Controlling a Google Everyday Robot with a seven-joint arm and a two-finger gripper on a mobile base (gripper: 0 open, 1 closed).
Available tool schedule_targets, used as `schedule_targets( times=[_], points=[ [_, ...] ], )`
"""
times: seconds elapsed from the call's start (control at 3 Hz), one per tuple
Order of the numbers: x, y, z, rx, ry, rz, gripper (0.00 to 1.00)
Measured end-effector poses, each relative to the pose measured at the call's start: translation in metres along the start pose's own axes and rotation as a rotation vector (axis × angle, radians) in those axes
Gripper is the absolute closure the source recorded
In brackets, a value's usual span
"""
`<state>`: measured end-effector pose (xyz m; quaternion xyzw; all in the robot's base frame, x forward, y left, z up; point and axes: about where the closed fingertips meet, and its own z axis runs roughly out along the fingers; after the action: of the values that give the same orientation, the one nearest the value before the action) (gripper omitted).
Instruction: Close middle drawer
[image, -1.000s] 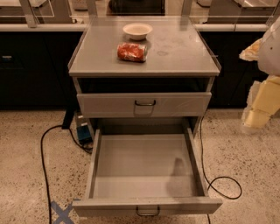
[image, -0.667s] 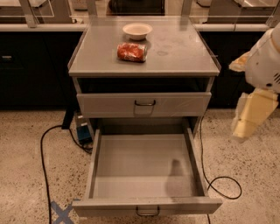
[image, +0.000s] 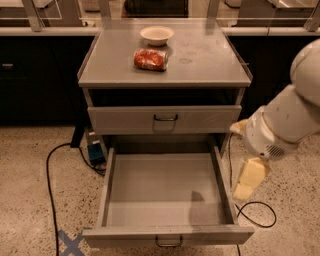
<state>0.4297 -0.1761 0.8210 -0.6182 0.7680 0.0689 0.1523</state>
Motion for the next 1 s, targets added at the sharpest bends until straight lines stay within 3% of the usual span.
schedule_targets(
  times=[0.33,0.67,1.0],
  points=[
    [0.017,0.022,0.074,-0.151,-0.056,0.026,0.00],
    [0.017,0.022,0.074,-0.151,-0.056,0.026,0.00],
    [0.026,0.029,0.099,-0.203,-0.065,0.074,0.00]
  ],
)
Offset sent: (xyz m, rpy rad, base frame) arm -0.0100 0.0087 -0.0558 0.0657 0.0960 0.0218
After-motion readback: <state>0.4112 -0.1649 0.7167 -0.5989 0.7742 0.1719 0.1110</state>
